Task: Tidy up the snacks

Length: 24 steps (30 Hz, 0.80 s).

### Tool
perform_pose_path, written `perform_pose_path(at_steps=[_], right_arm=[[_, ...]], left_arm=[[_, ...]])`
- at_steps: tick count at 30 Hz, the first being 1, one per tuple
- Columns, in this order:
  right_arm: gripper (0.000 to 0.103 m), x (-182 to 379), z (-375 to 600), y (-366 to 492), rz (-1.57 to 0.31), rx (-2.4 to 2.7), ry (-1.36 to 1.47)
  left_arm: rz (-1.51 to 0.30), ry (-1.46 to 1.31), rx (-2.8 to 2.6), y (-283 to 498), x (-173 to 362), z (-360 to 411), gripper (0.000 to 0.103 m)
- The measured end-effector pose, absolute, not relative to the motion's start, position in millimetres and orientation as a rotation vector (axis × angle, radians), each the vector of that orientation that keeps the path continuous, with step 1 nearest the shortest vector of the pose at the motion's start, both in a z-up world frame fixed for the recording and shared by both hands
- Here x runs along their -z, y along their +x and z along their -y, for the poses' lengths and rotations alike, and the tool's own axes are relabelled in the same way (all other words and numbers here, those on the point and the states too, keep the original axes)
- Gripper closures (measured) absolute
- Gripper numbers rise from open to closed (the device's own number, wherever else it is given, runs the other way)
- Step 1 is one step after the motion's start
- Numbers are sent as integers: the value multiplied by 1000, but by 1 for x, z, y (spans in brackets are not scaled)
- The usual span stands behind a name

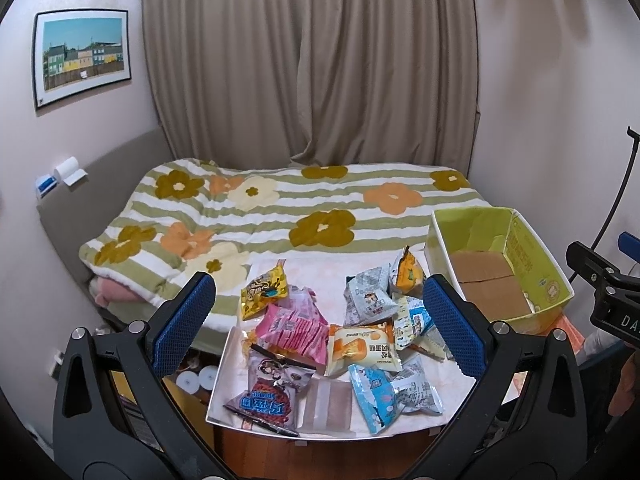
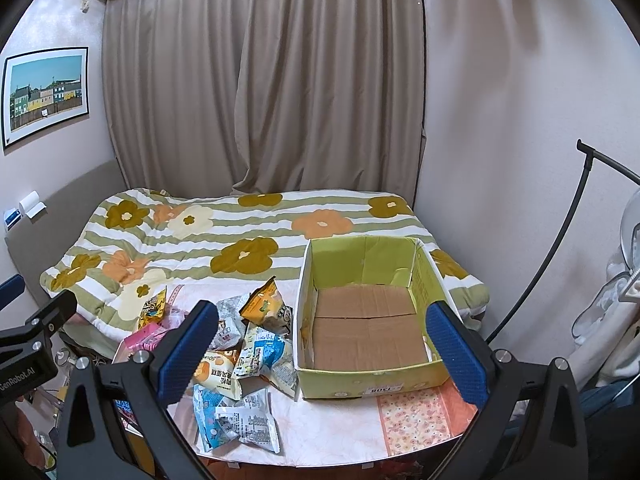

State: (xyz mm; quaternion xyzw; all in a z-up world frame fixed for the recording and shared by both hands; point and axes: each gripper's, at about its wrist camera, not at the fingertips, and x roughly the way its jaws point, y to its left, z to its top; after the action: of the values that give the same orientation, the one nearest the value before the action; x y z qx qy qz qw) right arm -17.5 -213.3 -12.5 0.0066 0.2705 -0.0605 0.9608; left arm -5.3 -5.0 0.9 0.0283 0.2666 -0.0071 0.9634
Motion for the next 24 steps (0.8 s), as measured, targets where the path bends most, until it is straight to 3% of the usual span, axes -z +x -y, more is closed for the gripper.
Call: perform_pose_path(at_steps=[24], right_arm=[[0, 11, 208, -17, -548, 122, 17]], left_arm=[[-534, 45, 9, -3, -4, 5, 0]])
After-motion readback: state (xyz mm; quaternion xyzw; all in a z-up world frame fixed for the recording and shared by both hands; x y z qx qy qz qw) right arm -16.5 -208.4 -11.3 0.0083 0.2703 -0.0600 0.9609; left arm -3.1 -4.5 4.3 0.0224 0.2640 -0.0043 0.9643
